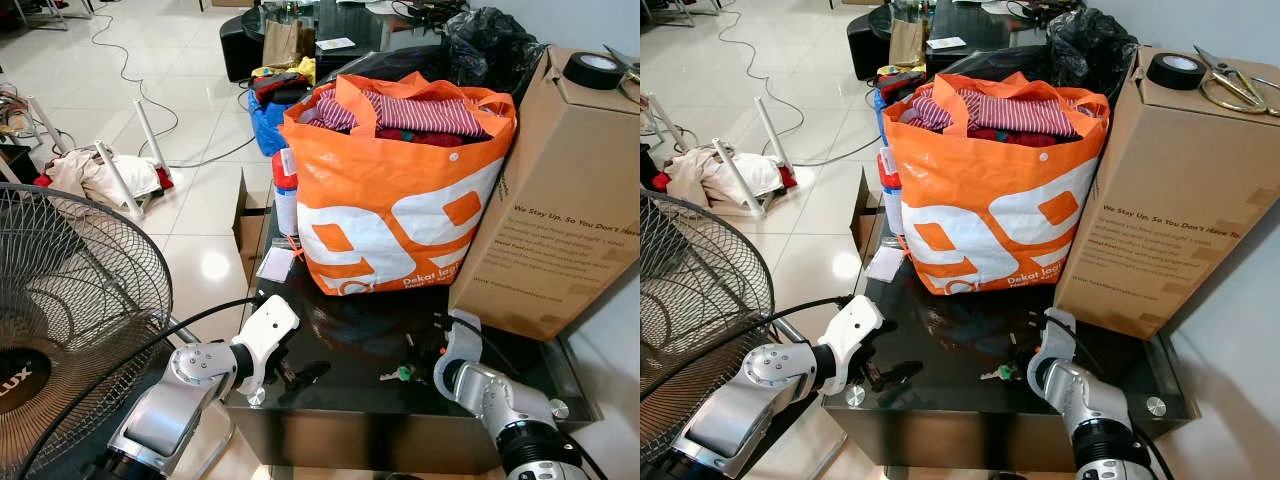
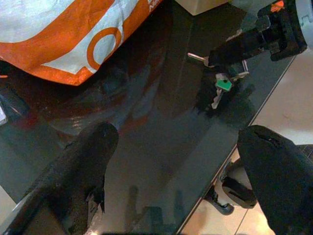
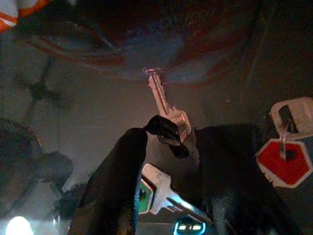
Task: Hang keys on a hook
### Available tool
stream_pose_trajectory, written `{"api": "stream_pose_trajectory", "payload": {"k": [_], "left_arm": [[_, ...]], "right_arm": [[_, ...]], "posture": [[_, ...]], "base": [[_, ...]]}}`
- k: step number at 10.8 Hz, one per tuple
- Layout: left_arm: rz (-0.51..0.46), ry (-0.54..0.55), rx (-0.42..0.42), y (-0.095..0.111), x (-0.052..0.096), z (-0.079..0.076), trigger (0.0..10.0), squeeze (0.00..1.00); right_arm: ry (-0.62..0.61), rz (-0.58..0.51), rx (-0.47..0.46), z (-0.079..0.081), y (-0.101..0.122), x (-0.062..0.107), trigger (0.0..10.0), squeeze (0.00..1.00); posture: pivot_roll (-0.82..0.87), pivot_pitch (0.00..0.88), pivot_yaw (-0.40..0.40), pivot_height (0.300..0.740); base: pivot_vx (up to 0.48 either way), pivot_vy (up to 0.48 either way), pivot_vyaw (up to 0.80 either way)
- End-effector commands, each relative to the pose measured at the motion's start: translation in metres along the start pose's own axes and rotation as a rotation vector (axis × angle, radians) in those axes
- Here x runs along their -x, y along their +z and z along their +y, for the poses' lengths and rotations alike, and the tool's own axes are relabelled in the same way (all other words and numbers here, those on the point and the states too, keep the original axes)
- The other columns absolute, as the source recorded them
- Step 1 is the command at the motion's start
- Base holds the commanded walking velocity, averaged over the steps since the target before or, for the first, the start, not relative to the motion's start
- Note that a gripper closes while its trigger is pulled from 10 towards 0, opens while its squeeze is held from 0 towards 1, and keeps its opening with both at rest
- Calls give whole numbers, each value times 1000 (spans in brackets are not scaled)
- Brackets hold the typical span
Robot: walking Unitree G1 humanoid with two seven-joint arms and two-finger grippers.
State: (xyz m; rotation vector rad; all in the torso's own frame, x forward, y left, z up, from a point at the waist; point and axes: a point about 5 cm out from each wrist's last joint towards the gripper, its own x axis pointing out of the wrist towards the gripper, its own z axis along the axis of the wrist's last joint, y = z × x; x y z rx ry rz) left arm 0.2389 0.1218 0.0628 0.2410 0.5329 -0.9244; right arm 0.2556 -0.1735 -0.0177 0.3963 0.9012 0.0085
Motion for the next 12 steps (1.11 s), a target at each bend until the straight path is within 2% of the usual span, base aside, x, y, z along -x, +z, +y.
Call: {"api": "stream_pose_trajectory", "payload": {"k": [1, 2, 12], "left_arm": [[-4, -4, -27, 4, 0, 2, 10000, 0], [-3, -4, -26, 4, 0, 2, 10000, 0], [-6, 10, -35, 5, 1, 6, 10000, 0]], "right_arm": [[1, -12, 7, 3, 5, -1, 3725, 0], [5, -8, 8, 4, 4, -1, 0, 0], [26, -20, 3, 7, 6, -3, 0, 0]], "posture": [[-84, 0, 23, 740], [-84, 0, 23, 740], [-75, 0, 28, 740]], "base": [[0, 0, 0], [0, 0, 0], [0, 0, 0]]}}
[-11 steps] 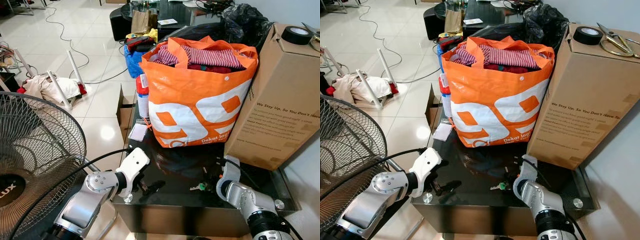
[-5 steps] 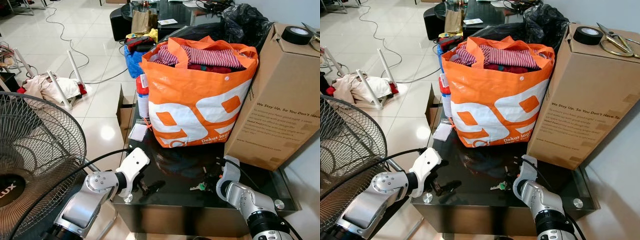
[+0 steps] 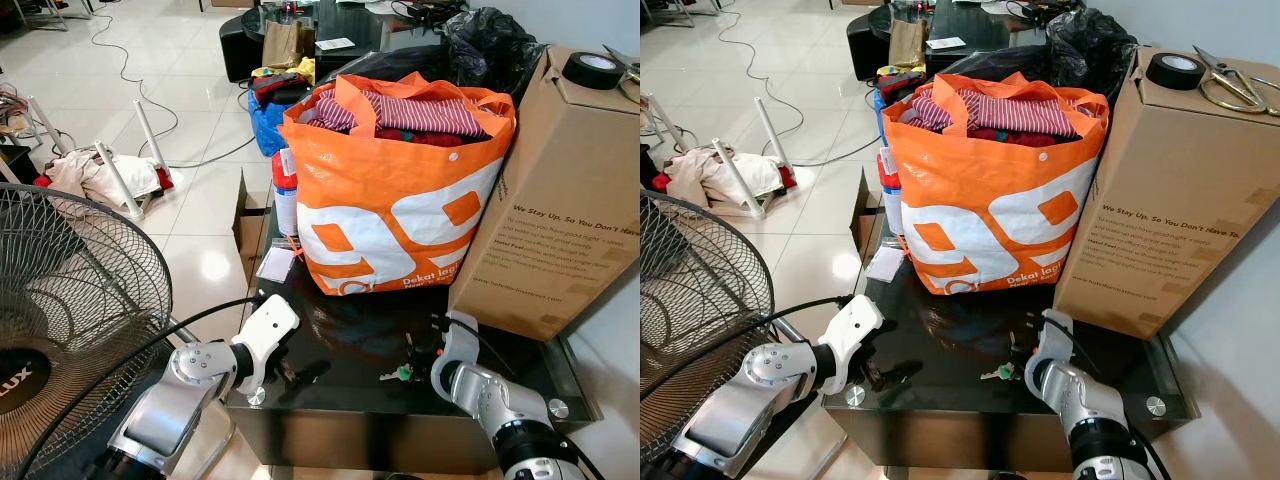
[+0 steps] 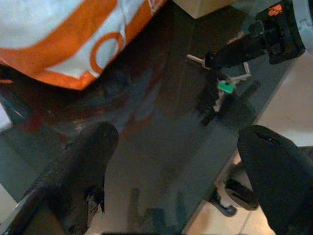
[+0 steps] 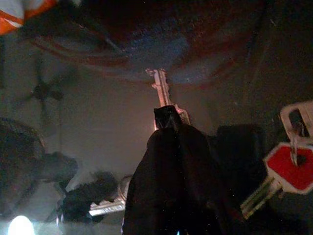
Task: Hang keys on a hook
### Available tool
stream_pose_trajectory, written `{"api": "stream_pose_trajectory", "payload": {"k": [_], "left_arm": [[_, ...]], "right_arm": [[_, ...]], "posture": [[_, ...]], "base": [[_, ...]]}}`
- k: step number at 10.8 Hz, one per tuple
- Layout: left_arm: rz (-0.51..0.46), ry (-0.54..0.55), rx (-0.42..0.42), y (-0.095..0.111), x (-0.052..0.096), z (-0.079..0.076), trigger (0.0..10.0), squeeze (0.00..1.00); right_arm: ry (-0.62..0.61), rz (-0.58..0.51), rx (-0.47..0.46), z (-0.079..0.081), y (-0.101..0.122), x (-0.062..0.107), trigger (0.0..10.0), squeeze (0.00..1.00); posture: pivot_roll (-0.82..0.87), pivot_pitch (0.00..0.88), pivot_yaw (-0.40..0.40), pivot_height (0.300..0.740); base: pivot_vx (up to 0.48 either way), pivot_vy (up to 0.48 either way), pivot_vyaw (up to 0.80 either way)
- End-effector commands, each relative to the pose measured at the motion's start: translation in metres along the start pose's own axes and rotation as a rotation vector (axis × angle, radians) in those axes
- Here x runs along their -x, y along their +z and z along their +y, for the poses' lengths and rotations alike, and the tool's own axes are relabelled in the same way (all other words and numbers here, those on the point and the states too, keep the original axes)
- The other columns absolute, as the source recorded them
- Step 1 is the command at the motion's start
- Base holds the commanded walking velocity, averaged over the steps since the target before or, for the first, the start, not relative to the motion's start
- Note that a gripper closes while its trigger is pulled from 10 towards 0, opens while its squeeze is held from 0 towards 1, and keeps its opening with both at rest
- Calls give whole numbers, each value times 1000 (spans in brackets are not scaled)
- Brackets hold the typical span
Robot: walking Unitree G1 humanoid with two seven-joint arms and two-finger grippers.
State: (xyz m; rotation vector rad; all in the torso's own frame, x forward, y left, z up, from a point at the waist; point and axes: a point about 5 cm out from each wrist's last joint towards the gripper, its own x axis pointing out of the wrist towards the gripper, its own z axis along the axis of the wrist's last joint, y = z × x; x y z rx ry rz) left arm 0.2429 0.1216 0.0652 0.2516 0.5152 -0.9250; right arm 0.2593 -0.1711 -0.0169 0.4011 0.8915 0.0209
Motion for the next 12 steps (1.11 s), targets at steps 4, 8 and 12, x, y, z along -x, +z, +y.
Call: {"api": "stream_pose_trajectory", "payload": {"k": [4, 8, 12], "left_arm": [[-211, 323, 9, 35, 10, 35, 10000, 0], [-366, 613, -48, 62, 26, 49, 10000, 0], [-380, 651, -12, 63, 27, 49, 10000, 0]], "right_arm": [[97, -192, 114, 7, 38, 29, 0, 0], [78, -594, 418, 37, 86, 93, 0, 0], [24, -760, 376, 52, 96, 108, 10000, 0]], "posture": [[-74, 0, 72, 740], [-108, 0, 70, 740], [-98, 0, 72, 740]], "base": [[0, 0, 0], [0, 0, 0], [0, 0, 0]]}}
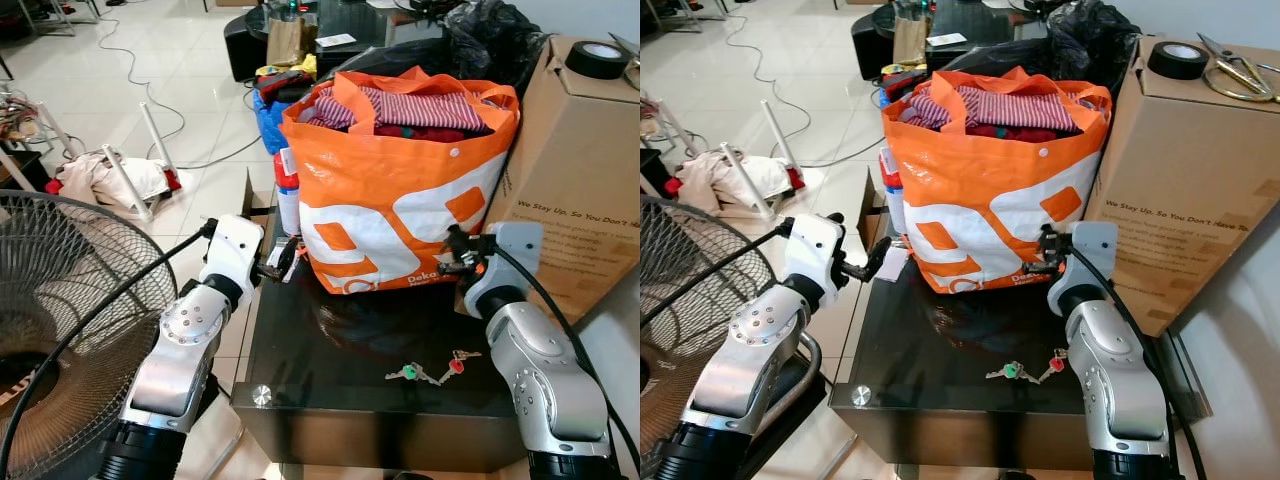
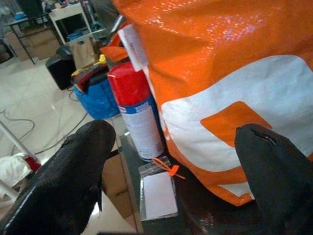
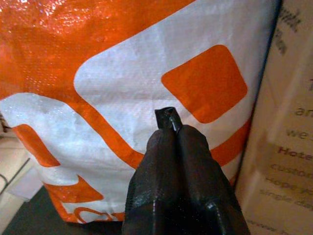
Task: Hang keys on a hook
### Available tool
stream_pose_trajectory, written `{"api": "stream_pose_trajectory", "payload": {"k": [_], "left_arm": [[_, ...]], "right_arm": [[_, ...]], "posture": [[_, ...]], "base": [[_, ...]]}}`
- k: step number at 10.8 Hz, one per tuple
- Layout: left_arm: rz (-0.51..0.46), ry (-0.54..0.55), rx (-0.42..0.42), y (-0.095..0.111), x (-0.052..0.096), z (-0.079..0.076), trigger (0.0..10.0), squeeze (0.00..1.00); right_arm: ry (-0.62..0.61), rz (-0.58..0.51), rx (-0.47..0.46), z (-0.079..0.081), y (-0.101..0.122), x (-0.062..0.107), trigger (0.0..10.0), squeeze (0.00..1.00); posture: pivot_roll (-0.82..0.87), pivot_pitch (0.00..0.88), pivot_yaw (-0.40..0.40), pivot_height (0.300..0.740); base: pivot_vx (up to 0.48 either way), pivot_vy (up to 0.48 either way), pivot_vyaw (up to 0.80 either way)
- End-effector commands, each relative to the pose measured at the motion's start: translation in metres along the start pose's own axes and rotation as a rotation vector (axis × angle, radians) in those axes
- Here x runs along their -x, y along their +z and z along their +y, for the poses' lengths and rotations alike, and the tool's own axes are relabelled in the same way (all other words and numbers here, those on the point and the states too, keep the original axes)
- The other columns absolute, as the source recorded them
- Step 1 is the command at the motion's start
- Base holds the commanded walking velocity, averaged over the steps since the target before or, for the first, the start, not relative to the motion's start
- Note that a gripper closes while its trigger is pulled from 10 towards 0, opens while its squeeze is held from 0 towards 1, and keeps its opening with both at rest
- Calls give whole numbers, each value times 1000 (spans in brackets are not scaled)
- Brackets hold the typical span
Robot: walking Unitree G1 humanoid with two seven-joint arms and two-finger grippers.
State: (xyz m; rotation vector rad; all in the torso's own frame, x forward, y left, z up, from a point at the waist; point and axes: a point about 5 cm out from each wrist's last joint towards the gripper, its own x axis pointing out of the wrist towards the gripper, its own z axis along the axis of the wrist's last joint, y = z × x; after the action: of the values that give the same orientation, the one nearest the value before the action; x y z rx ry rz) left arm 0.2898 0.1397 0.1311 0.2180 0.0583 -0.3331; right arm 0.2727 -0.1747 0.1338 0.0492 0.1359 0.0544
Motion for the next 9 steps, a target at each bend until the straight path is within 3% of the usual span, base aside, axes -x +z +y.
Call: {"api": "stream_pose_trajectory", "payload": {"k": [1, 3, 5, 9], "left_arm": [[3, 21, -1, 0, 1, 5, 10000, 0], [-11, 58, 36, 1, 1, 10, 10000, 0], [-11, 62, 41, 2, 2, 9, 10000, 0], [-6, 91, 47, 0, 4, 13, 10000, 0]], "right_arm": [[-12, -7, 16, 0, 1, 2, 10000, 0], [-11, -36, 79, 0, 4, 1, 10000, 0], [4, -54, 14, 2, 9, -1, 10000, 0], [-13, -41, 21, 0, 4, -4, 10000, 0]], "posture": [[-103, 0, 70, 740], [-105, 0, 70, 740], [-89, 0, 60, 740], [-78, 0, 50, 740]], "base": [[0, 0, 0], [-122, 0, 0], [0, 0, 0], [0, 0, 0]]}}
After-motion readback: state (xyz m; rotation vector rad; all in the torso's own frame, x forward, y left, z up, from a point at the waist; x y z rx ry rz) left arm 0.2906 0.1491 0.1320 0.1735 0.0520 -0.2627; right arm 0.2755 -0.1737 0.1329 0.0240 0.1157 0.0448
